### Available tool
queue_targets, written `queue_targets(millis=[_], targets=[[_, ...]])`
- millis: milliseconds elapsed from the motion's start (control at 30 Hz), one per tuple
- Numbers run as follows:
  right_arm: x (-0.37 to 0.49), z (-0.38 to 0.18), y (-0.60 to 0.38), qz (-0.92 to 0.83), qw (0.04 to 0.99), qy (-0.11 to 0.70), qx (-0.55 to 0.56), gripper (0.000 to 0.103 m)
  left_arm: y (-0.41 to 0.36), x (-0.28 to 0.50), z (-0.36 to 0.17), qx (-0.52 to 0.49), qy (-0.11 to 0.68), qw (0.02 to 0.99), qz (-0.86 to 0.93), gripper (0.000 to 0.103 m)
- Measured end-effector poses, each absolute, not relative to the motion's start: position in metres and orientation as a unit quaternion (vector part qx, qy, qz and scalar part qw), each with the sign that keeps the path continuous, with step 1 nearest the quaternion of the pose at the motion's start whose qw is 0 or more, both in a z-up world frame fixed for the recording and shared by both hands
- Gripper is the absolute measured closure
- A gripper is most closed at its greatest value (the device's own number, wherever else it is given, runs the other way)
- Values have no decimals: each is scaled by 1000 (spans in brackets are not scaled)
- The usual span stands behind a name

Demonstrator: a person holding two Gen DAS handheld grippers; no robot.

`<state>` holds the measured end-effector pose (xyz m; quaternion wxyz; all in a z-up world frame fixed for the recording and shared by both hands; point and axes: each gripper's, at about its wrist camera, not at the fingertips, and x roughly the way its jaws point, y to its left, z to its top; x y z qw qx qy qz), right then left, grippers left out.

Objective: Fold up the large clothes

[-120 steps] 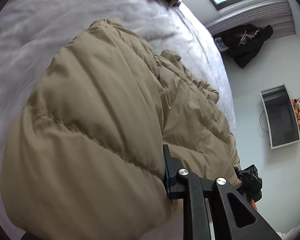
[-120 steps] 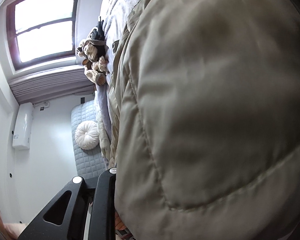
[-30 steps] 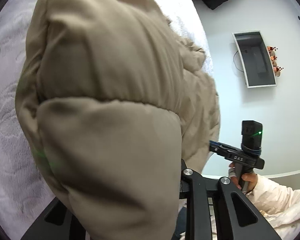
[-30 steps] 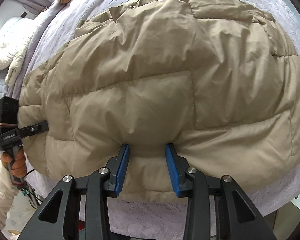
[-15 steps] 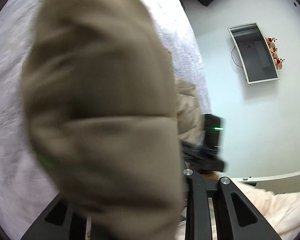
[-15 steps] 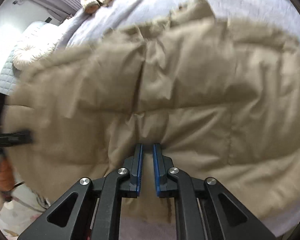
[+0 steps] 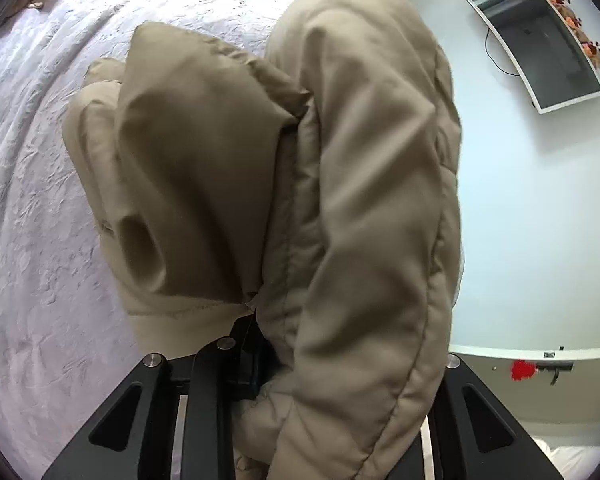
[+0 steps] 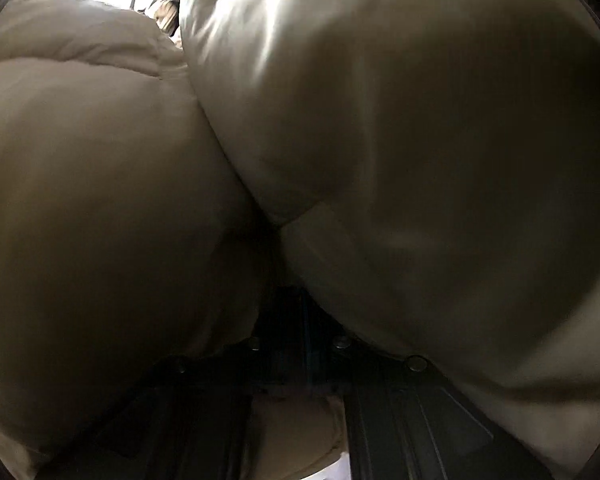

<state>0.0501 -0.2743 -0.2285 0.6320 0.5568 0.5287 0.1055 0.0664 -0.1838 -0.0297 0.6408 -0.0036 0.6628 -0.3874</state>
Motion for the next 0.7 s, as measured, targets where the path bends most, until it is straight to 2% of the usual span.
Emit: queue_targets(millis=[100, 300, 367, 400, 467, 533, 700], targets=[[35, -204, -301, 113, 632, 526, 558, 97, -185, 61, -29, 14, 668, 647, -368, 74], [-27, -146, -381, 26, 705, 510, 492, 97, -256, 30, -32, 61, 665, 656, -352, 73], [-51, -144, -409, -20, 710, 505, 491, 97, -279, 18, -41, 77, 661, 647, -372, 55], [-63, -147, -419, -36, 704, 503, 500, 97, -290, 12, -46, 80, 659, 645, -379, 51], [-79, -159, -436, -52, 687, 499, 526, 97, -310, 1, -56, 88, 653, 637, -400, 32], [-87, -172, -439, -50, 678, 496, 541, 97, -327, -7, -67, 91, 649, 629, -418, 23], [-100, -194, -436, -46, 664, 490, 564, 97, -326, -12, -80, 57, 652, 621, -432, 21]])
